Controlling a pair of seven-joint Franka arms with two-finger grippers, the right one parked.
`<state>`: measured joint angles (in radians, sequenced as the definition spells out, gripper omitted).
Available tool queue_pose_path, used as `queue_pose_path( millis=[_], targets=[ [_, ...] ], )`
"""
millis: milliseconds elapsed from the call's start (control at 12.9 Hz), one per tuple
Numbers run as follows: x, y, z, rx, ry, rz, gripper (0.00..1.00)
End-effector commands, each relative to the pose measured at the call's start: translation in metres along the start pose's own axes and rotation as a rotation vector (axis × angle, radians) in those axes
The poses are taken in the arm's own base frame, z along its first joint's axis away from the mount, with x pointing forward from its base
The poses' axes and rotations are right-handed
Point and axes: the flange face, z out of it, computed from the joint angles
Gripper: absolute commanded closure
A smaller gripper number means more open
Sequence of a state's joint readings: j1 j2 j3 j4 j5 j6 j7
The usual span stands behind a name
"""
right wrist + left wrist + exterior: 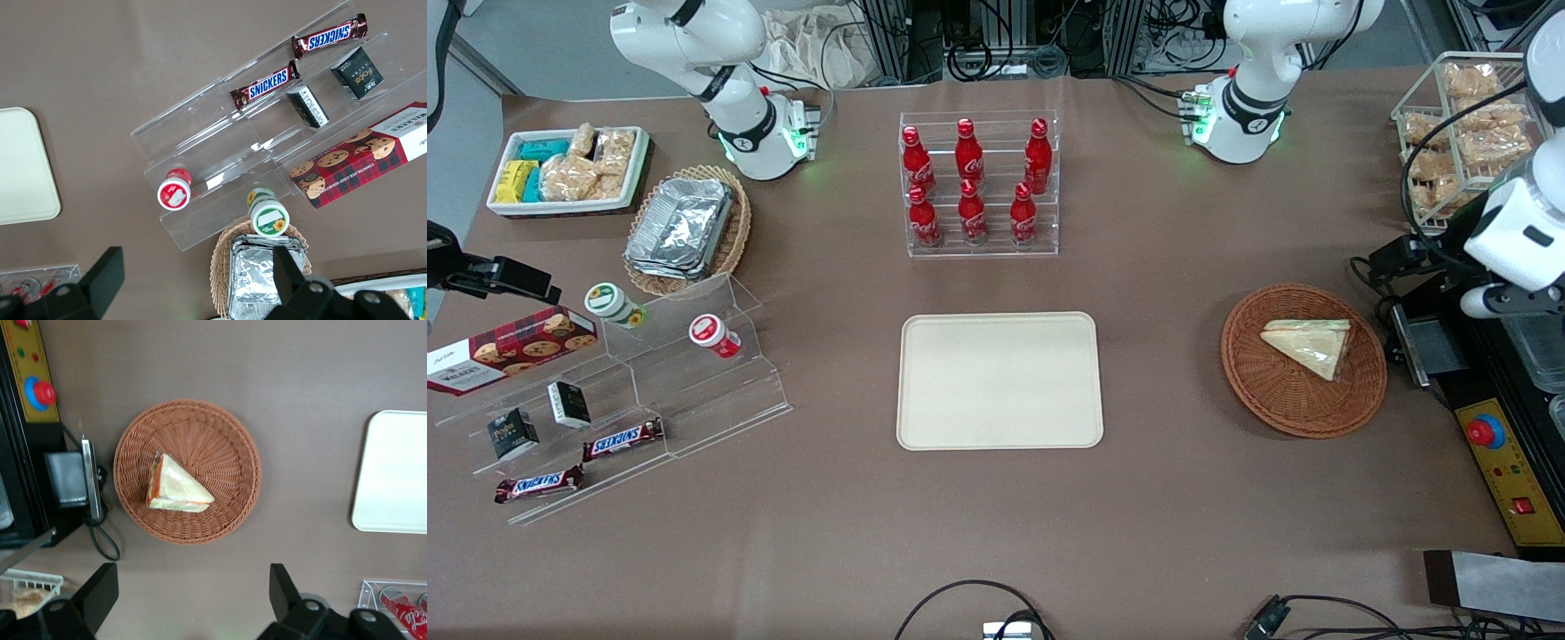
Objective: Place sandwich from basket to tray
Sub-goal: 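Move the left gripper over the wrapped sandwich in the wicker basket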
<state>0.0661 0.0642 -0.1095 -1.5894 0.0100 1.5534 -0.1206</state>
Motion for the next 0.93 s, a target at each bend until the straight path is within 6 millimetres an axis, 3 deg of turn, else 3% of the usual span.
queue_pose_path(
  millis=[0, 155, 386, 696, 850],
  targets=[
    [0.003, -0.006, 0.032, 0.009, -0.020, -0.122, 0.00],
    [0.006, -0.018, 0.053, 0.002, -0.013, -0.229, 0.00],
    [0.006, -0.018, 0.084, 0.000, 0.005, -0.374, 0.00],
    [-0.007, -0.034, 0.135, -0.016, 0.048, -0.504, 0.00],
    [-0.019, -0.058, 0.164, -0.033, 0.075, -0.565, 0.00]
  ],
)
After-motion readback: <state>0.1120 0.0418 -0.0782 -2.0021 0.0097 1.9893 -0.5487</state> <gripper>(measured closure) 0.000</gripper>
